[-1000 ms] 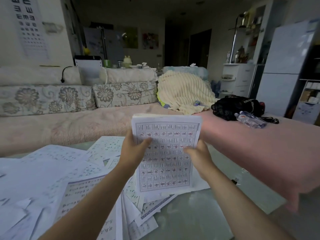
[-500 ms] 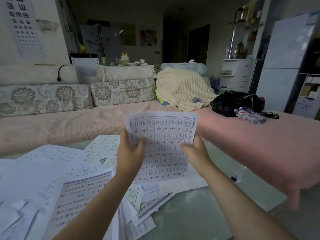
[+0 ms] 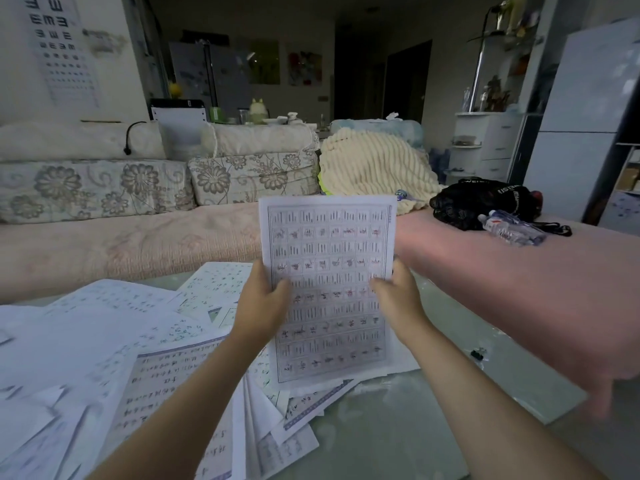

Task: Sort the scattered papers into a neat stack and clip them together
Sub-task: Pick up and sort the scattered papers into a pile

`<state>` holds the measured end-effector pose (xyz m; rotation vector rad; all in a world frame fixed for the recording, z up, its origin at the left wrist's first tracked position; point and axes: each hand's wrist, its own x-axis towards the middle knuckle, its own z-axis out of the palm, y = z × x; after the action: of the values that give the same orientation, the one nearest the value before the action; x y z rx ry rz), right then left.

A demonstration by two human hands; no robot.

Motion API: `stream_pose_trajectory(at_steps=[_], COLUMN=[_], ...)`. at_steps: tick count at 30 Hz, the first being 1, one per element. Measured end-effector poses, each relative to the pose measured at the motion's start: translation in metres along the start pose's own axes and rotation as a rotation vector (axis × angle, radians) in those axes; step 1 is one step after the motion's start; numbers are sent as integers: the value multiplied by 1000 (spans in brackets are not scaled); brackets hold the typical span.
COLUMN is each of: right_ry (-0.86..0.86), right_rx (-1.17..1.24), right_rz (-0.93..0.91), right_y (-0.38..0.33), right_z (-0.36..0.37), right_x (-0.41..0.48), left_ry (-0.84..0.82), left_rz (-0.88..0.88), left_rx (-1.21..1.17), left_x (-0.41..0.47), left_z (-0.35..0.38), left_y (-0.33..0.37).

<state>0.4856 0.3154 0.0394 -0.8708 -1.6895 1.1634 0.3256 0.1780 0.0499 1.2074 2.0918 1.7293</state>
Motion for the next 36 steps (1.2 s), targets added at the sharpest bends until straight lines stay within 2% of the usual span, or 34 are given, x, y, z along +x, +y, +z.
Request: stream_pose_trajectory(at_steps=[2, 5, 9, 15, 20, 22, 24, 26, 31, 34, 36], right_ry=[2, -135, -355, -478, -577, -565, -552, -561, -577, -611, -607], right_rx=[-6, -93, -216, -321, -462, -620, -877, -982, -851, -753, -636], right_rz=[-16, 97, 261, 365, 337, 282, 209, 230, 263, 234, 206], right_y=[-10, -8, 0, -3, 3, 8, 10, 11, 16, 14, 10], right_z=[2, 18, 59, 139, 195, 209, 217, 221, 222, 206, 189], right_x=[0, -6, -21, -60, -91, -98, -102, -103, -101, -96, -86], left_ry=[-14, -92, -182, -188, -119, -127, -150, -179, -158, -133, -66], left_rz=[-17, -155, -347, -495, -560, -574, -570, -563, -565, -536, -437], left_rx=[32, 72, 344, 473, 706, 800, 903, 943, 786, 819, 859], left_x=[7, 14, 4, -11, -52, -64, -69, -71, -66, -65, -61], left_z=[-11, -32, -73, -143, -182, -189, -193, -194, -193, -189, -182], left_y=[7, 2, -29, -109, -122, -131, -140, -145, -150, -142, -131])
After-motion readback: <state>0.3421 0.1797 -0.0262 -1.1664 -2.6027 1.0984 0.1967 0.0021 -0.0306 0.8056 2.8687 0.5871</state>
